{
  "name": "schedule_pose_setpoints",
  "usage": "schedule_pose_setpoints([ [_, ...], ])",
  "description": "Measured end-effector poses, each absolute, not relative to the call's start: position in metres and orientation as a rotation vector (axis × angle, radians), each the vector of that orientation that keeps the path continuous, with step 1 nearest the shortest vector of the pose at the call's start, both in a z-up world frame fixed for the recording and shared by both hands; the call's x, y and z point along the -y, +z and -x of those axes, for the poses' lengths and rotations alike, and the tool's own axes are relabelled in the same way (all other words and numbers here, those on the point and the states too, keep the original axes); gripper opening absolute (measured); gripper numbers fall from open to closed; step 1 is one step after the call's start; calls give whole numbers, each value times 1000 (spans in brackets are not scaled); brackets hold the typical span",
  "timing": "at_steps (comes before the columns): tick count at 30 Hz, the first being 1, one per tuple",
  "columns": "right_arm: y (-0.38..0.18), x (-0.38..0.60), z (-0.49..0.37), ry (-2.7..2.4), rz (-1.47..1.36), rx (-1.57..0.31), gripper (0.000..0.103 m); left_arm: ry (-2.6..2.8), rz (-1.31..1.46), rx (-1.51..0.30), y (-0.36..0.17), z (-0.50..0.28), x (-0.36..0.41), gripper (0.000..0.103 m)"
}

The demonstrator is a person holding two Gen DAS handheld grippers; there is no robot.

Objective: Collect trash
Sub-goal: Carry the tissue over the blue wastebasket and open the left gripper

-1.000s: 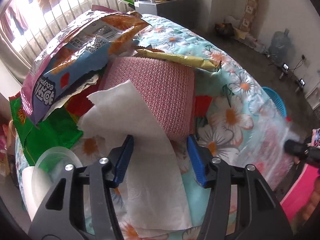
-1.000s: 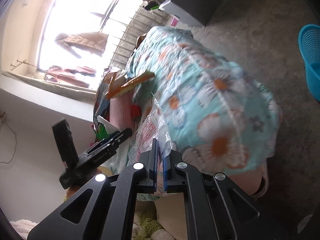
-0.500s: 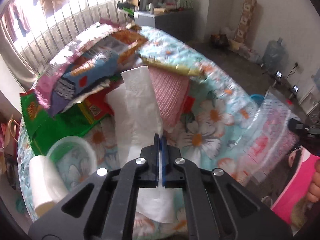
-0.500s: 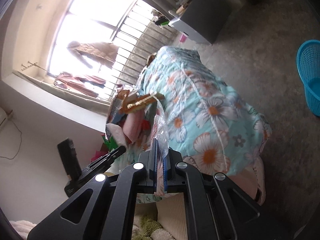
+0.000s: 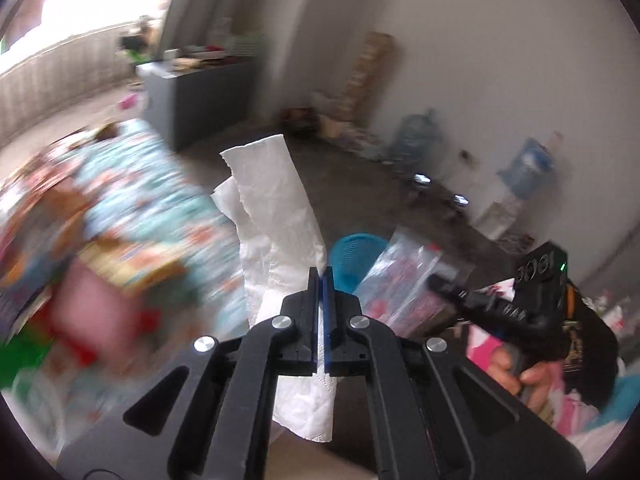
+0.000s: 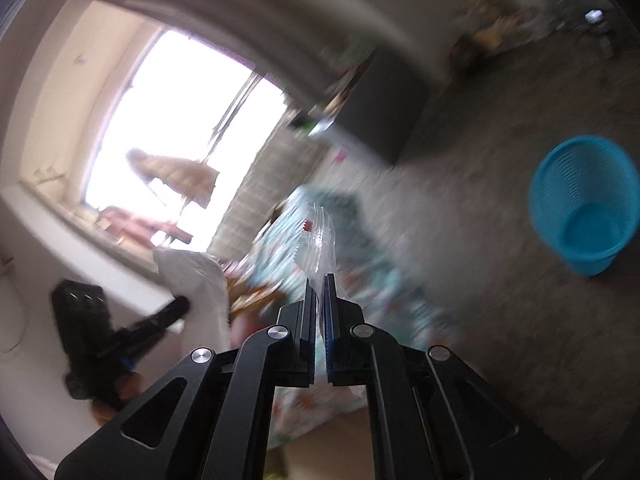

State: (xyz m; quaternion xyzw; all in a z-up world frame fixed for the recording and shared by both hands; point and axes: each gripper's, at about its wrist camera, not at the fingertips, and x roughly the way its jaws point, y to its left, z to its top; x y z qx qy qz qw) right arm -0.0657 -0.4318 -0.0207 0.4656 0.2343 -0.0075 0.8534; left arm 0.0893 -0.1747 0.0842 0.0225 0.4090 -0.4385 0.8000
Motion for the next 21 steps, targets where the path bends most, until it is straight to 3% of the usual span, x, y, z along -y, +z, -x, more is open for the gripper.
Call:
schedule_pose_setpoints([
  [5,-26,477,82,-358,-907,-495,4,-1126,-36,-1005,61,-121,291,0],
  [9,-48,510,82,-548,-896,-510,4,-1175,-62,-1183,5,-144,385,0],
  [21,-157,623,53,-742,-995,-541,4,-1121,-39,-1365,-133,-160,536,0],
])
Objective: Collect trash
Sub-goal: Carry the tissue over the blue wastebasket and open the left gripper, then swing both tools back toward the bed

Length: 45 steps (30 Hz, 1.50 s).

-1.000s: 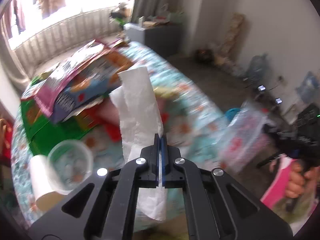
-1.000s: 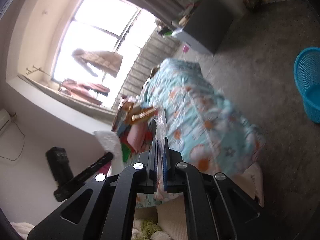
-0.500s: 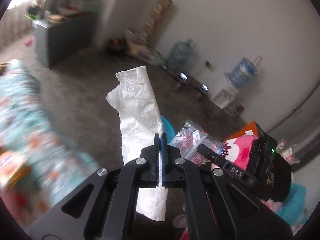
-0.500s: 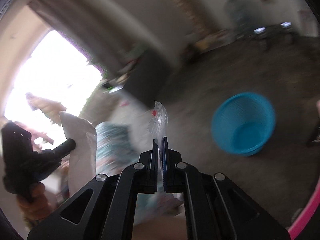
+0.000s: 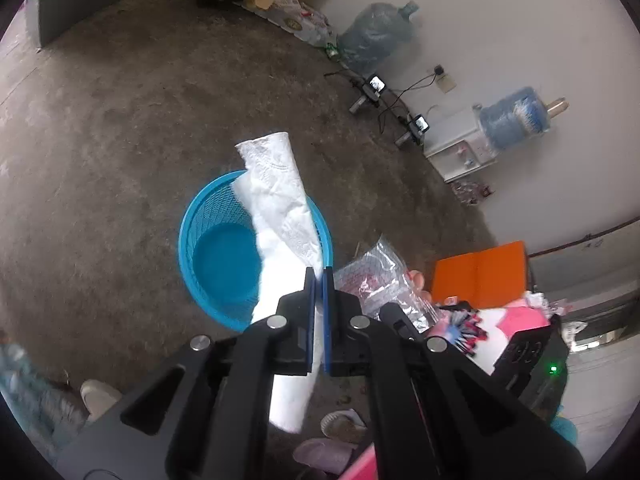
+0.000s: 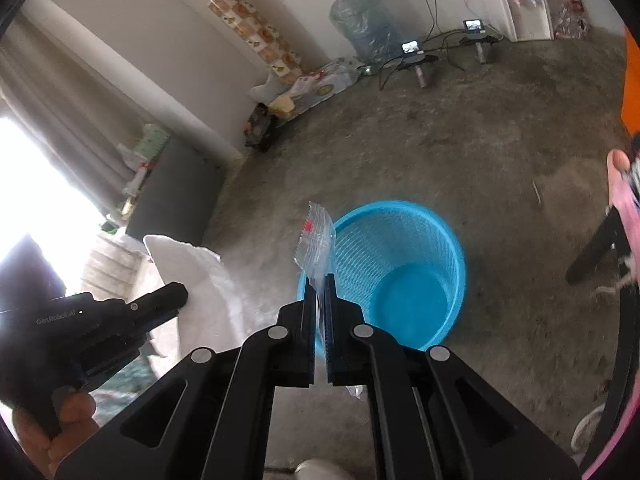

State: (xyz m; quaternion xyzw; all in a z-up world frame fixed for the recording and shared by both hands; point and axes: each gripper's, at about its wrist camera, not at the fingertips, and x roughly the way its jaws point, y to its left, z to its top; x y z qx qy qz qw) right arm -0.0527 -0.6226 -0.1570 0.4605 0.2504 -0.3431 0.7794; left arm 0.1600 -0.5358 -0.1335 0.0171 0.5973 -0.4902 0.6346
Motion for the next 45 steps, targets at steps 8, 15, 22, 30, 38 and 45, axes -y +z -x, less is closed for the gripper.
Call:
schedule_pose_setpoints([
  [8,-232,655,27,-784,-998,-748,32,-1013,-139,-1344,-174,-156,566,42],
  [15,-210,629,50,-792,-1002,-659,42,-1052,-146,-1219,-140,-150,541,46],
  [22,-128,582,51,-679,-862,-567,59,-1167,-59,-1052,-54,-127,481,53],
  [30,-57,519,24,-422,-751,-549,69,-1178,51,-859,32,-97,340,68],
  [38,-13,436,-13,-151,-640,-604,70,-947,-65,-658,61,-57,181,80],
  [45,13,359,-36,59,-608,-666,70,-630,-80,-564,56,-35,55,81],
])
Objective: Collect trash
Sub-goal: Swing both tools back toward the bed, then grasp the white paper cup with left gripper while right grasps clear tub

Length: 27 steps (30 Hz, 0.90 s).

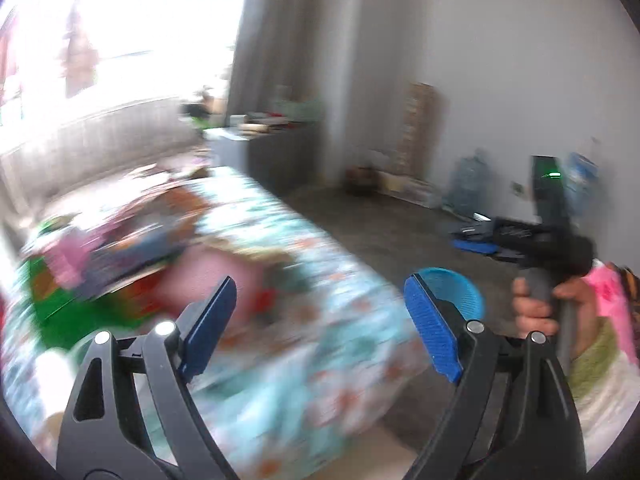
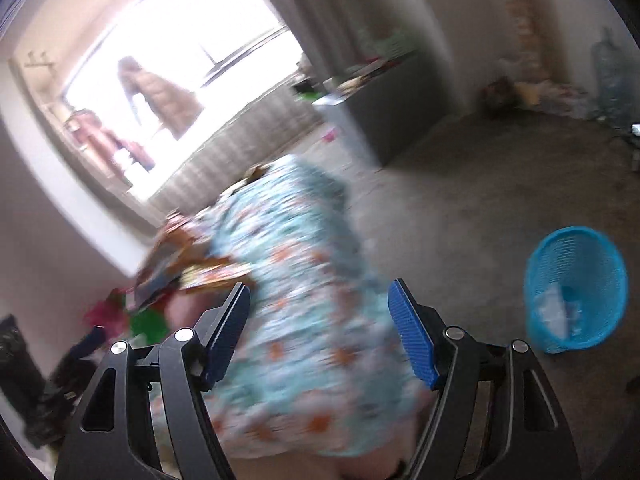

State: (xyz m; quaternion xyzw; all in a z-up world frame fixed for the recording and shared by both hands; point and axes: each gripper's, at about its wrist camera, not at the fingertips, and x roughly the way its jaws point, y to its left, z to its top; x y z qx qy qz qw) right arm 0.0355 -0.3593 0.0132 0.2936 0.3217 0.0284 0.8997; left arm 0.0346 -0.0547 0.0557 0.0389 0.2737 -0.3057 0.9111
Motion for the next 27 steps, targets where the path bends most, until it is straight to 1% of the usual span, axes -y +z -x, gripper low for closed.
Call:
schedule_pose_setpoints([
  [8,24,259,-71,290,-534,-757,70,-351,70,-531,59,-29,-75,81],
  [13,21,191,-102,422,-479,-838,70,-218,-42,-558,39,-29,-114,81],
  [16,17,157,-117,492,-448,-885,67,-202,-68,-587,23,-27,-131,75],
  [18,13,134,-128,520,-433,-922,62,-189,-79,-613,13,-33,-134,70],
  [20,8,116,-137,538,-428,-958,58,-173,-107,-638,5,-32,-140,61],
  [21,6,108,-142,546,-425,-974,55,-163,-120,-646,-1,-36,-141,59],
  [23,2,95,-150,557,-420,-1002,51,-140,-143,-670,-10,-42,-139,49],
  [24,1,92,-153,561,-420,-1010,48,-130,-144,-683,-14,-45,-141,46],
  [25,-1,87,-157,567,-421,-1019,47,-125,-136,-703,-17,-48,-144,40],
  [26,-3,83,-160,568,-416,-1030,43,-129,-119,-717,-21,-50,-148,33],
  [27,-3,79,-162,564,-408,-1036,38,-132,-107,-723,-22,-54,-149,31],
])
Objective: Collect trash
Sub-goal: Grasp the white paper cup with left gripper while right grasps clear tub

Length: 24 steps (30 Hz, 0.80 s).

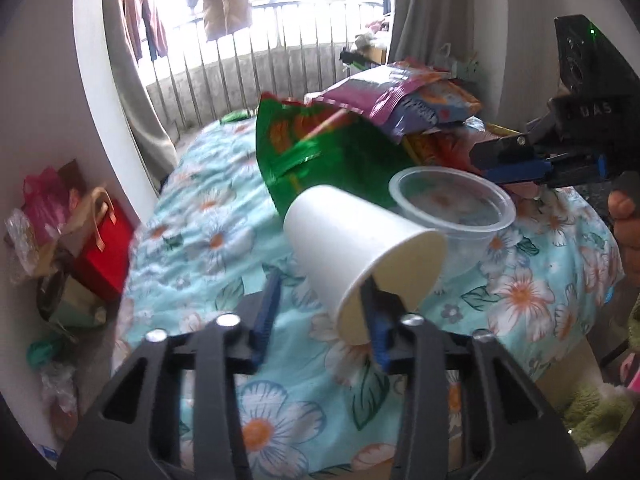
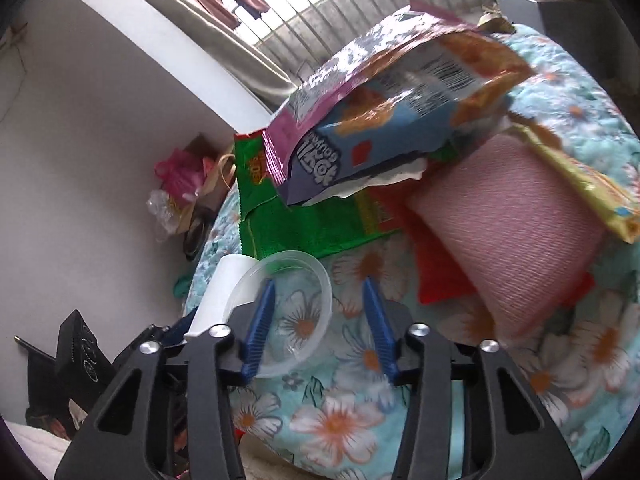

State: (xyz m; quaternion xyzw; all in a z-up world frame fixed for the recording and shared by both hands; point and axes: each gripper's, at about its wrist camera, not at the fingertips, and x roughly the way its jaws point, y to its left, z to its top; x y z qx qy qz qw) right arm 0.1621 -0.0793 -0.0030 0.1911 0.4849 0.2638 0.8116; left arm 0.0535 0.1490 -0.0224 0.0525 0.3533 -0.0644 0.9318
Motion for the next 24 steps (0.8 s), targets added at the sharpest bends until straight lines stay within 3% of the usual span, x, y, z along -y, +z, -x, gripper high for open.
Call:
schedule_pose_setpoints([
  [5,-7,70,-161,528,-336,-1050,16,-132,-35,-738,-24,-61,-162,12],
  [8,-7,67,-159,513,-304,-1046,9,-117,-20,-738,-25,-61,-167,7],
  [14,3,71,-144,501,-276,-985,6,-97,-22,-724,-22,-55,-168,1],
  [24,13,96,-127,455,-330,-931,6,-84,-27,-662,-2,-42,-166,1],
])
